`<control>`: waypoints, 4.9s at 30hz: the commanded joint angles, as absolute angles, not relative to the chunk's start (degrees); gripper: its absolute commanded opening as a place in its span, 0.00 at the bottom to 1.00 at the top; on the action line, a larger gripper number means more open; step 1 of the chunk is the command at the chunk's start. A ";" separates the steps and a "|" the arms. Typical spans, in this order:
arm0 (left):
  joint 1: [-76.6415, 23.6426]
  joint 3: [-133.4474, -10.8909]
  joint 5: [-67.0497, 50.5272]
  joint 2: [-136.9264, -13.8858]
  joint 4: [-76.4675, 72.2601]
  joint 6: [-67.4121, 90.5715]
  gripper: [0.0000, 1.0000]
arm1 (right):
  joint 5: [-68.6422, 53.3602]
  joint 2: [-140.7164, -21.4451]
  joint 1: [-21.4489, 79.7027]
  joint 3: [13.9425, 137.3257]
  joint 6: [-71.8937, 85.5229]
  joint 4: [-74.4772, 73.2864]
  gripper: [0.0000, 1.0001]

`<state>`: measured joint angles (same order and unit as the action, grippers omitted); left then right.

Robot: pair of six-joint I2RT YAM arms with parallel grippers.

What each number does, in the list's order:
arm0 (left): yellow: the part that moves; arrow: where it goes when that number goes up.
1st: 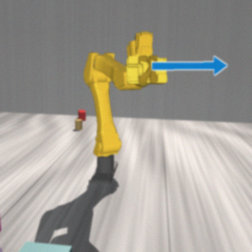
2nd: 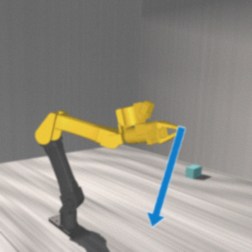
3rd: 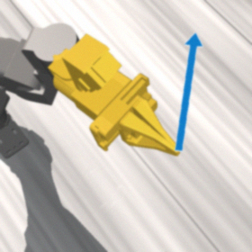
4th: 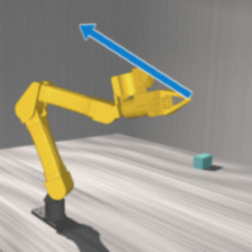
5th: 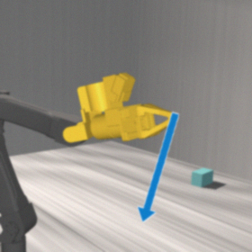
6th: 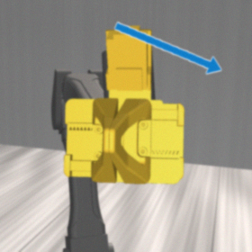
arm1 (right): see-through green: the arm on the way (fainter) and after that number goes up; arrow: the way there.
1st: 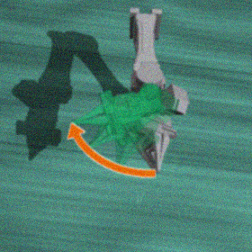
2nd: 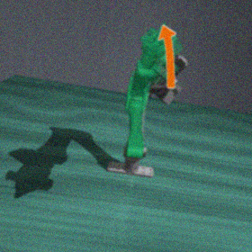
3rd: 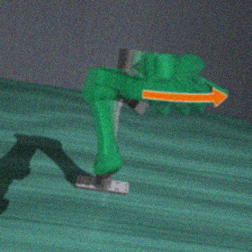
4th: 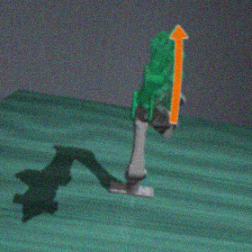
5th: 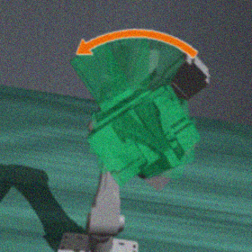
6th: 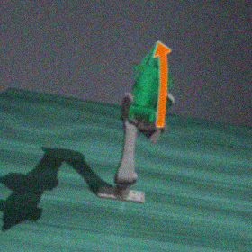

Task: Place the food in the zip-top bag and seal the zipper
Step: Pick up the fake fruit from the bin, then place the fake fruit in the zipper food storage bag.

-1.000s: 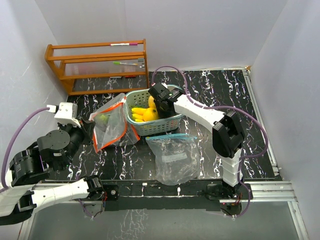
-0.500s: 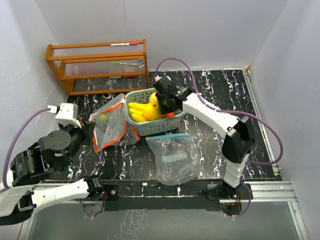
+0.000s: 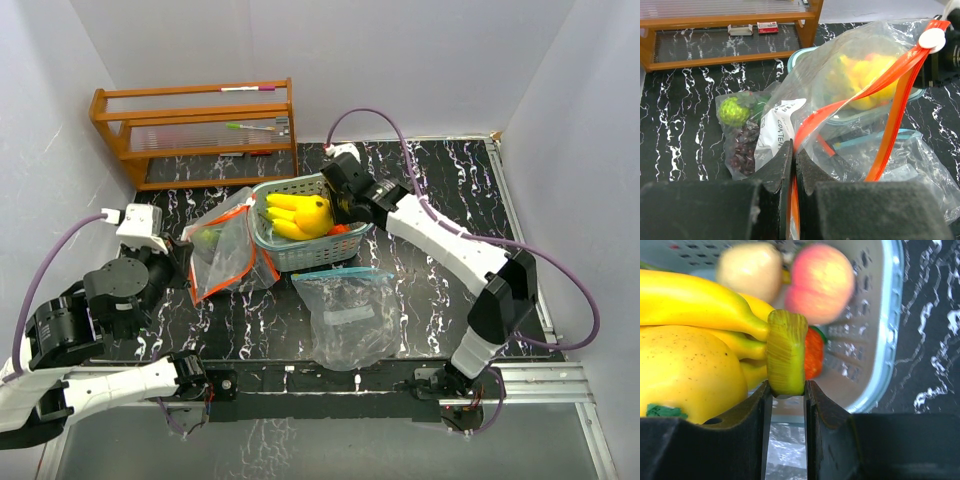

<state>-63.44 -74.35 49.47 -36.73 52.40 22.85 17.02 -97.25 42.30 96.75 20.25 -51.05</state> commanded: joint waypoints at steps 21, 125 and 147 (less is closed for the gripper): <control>-63.19 -75.59 50.30 -38.80 49.48 19.92 0.00 | 33.21 -77.32 46.22 56.34 12.22 14.76 0.08; -63.20 -72.29 45.52 -48.51 39.01 22.32 0.00 | 17.66 -49.68 54.77 49.86 9.37 4.93 0.08; -63.19 -72.63 41.03 -49.63 34.87 21.45 0.00 | 41.50 -64.09 63.24 52.20 9.97 8.78 0.08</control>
